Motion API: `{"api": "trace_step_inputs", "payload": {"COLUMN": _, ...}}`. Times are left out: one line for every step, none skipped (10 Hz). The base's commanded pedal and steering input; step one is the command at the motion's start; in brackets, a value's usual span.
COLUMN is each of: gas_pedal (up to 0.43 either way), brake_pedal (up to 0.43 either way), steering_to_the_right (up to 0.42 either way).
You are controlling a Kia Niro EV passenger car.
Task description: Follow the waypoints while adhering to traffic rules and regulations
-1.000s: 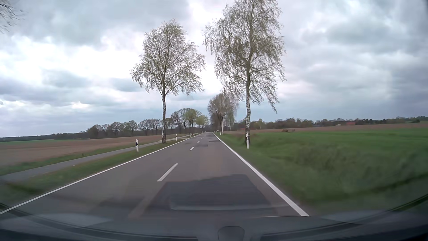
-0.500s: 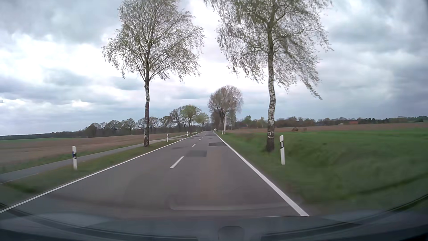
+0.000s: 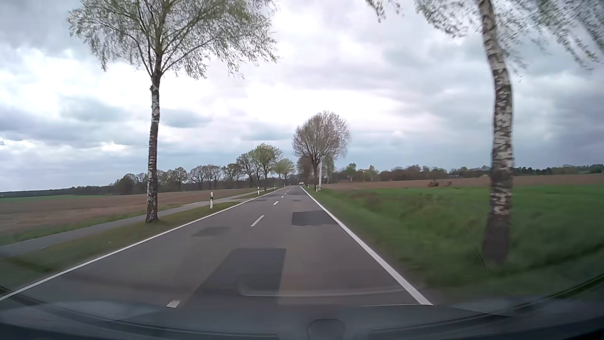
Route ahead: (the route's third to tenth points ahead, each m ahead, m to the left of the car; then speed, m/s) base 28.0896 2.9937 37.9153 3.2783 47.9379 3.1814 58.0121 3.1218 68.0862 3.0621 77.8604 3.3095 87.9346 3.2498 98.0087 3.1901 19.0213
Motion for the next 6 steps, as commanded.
{"api": "trace_step_inputs", "payload": {"gas_pedal": 0.087, "brake_pedal": 0.000, "steering_to_the_right": -0.004}}
{"api": "trace_step_inputs", "payload": {"gas_pedal": 0.087, "brake_pedal": 0.000, "steering_to_the_right": -0.004}}
{"api": "trace_step_inputs", "payload": {"gas_pedal": 0.087, "brake_pedal": 0.000, "steering_to_the_right": -0.004}}
{"api": "trace_step_inputs", "payload": {"gas_pedal": 0.087, "brake_pedal": 0.000, "steering_to_the_right": -0.004}}
{"api": "trace_step_inputs", "payload": {"gas_pedal": 0.087, "brake_pedal": 0.000, "steering_to_the_right": -0.004}}
{"api": "trace_step_inputs", "payload": {"gas_pedal": 0.087, "brake_pedal": 0.000, "steering_to_the_right": -0.004}}
